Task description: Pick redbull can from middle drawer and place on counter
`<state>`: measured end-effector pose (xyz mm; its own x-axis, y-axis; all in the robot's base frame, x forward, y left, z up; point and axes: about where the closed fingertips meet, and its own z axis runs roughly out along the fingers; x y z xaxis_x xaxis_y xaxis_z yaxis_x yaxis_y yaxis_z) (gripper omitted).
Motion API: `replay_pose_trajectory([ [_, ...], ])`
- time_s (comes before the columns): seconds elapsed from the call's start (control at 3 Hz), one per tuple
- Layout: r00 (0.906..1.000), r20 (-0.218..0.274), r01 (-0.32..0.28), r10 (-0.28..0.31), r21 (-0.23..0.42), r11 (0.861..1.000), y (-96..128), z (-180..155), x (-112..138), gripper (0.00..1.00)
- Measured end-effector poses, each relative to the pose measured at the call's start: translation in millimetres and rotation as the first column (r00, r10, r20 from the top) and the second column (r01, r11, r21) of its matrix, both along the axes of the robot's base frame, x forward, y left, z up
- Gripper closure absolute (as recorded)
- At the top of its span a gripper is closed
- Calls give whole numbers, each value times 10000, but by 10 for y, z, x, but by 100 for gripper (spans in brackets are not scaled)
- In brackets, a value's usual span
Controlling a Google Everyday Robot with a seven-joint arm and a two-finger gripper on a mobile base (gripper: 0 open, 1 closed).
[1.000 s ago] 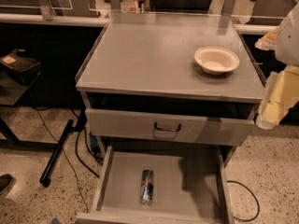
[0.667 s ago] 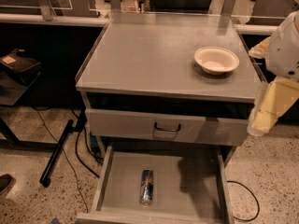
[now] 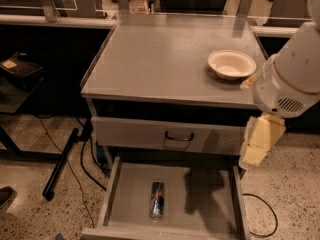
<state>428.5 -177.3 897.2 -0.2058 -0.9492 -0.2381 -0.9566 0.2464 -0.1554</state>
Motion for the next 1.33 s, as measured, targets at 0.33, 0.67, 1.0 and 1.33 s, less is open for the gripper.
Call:
replay_pose_trajectory([
  [0.33, 9981, -516, -300, 325, 482, 9984, 140, -191, -70, 0],
  [0.67, 9975, -590, -349, 383, 584, 9977, 168, -213, -83, 0],
  [1.0, 9970, -584, -472, 512, 675, 9966, 213, -254, -128, 0],
  [1.33, 9953, -727, -590, 643, 733, 9956, 422, -564, -210, 0],
])
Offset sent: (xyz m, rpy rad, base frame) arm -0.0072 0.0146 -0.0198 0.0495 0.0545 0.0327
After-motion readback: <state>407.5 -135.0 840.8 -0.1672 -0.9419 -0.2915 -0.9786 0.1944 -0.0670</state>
